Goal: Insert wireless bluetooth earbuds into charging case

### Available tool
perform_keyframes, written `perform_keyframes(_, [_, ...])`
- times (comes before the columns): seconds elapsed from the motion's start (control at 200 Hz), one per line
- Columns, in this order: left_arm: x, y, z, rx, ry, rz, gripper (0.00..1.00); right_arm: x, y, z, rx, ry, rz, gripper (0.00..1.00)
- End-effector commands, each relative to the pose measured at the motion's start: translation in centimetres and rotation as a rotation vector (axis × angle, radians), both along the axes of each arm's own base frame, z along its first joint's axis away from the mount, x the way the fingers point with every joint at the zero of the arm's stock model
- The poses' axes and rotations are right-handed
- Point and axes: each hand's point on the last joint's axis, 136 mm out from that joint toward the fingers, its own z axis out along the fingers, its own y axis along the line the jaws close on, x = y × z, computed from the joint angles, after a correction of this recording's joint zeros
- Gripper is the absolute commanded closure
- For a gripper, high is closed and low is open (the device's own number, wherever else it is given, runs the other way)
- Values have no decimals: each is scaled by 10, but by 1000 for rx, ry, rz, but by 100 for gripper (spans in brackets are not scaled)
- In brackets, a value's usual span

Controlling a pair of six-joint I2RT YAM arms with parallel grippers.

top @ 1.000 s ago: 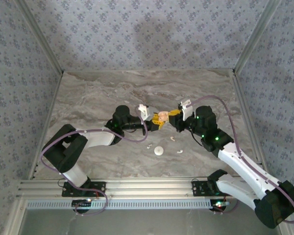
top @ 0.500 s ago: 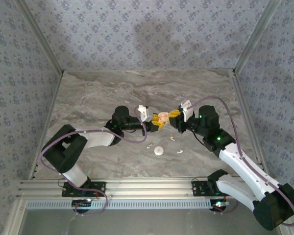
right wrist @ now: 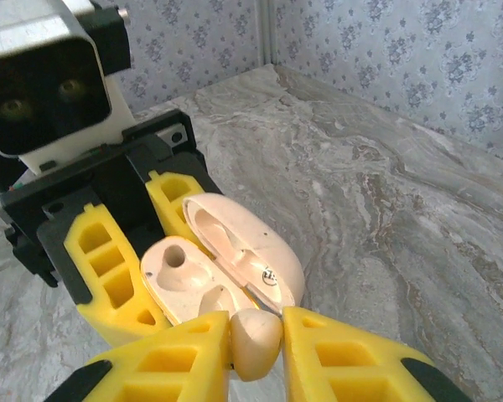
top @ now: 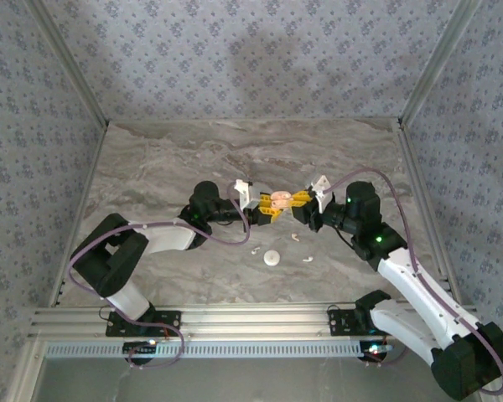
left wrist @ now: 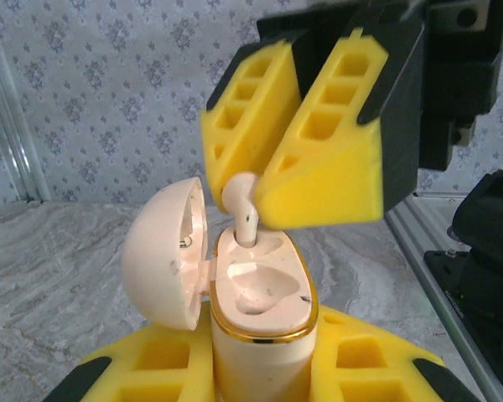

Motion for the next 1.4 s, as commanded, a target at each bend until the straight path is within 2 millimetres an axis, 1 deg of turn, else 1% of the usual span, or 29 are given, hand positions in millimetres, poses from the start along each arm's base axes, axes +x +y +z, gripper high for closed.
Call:
perform_keyframes(0.0, [-11,4,42,-101,-108,-26,82,-16,4,-14,-27,24,85,76])
perform_keyframes(0.06, [-12,4,42,-101,-108,-28,82,-13,1,-12,-27,22,74,76])
perform_keyframes(0.16, [-12,3,42,-98,-107,-31,82,-9,-1,-4,-9,14,66,76])
perform_keyframes(0.335, [-11,2,39,-81,-114,-26,82,-8,0,7,3,13,78,76])
perform_keyframes(0.535, [-14,0,34,-58,-128,-27,82,-9,3,5,0,48,101,75])
perform_keyframes(0.8, [-13,1,34,-51,-132,-14,81,-9,6,4,0,73,127,72])
perform_keyframes(1.044, [-10,0,30,-41,-124,0,81,-10,7,8,8,70,130,65])
perform_keyframes(1.264, [-3,-1,24,-31,-111,36,81,-9,5,10,15,71,110,61])
perform_keyframes(1.399, [3,-2,18,-24,-98,61,81,-5,3,10,23,101,74,54])
